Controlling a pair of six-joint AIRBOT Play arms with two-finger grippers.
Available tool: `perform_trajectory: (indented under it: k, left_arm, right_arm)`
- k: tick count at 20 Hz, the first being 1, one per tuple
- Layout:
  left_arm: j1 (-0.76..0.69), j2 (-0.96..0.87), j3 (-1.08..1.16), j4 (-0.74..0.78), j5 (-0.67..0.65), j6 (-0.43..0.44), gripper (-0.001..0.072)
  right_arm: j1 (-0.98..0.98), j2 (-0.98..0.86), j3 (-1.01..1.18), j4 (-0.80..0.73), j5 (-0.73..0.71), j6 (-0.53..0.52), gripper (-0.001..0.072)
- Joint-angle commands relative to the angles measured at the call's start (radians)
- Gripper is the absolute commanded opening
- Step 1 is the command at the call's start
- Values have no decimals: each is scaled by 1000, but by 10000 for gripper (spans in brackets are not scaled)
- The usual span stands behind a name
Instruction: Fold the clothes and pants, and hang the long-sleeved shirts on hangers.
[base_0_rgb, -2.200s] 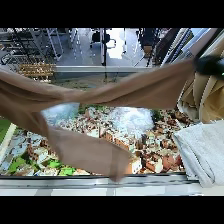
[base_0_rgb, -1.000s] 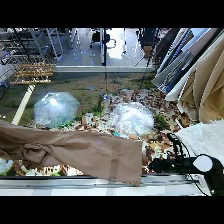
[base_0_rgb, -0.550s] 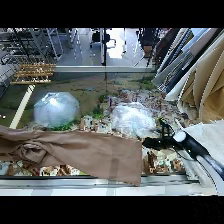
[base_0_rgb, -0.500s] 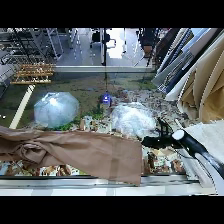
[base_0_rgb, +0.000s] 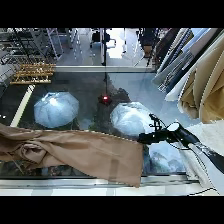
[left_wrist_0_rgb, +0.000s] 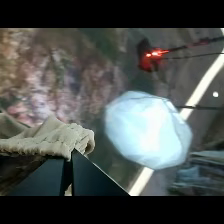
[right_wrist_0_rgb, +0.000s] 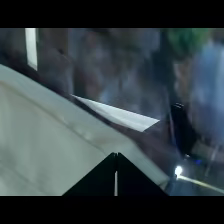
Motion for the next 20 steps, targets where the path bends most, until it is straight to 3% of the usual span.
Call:
perform_trajectory:
  k: [1,2,3,4,5,10,19,20]
  left_arm:
    - [0,11,0,-124,4,1,8]
    - [0,16,0,-143,6,1,7]
    - [0,19,0,-145,8,1,8]
    - [0,19,0,-145,6,1,8]
    - [0,17,0,-145,0,1,8]
    - [-7,16,0,-145,-35,2,19]
    - [-295,32,0,-144,-137,358,17]
    - [-322,32,0,-145,-148,380,17]
  right_arm:
    - [6,93,63,-55,62,10,23]
    - [6,135,97,-96,73,26,24]
    - [5,166,126,-143,84,72,87]
    - [6,182,142,-199,100,148,284]
    - [5,182,144,-240,142,193,342]
    - [6,150,38,-259,201,174,361]
    - [8,18,19,-178,131,104,325]
    - [8,8,19,-154,105,83,262]
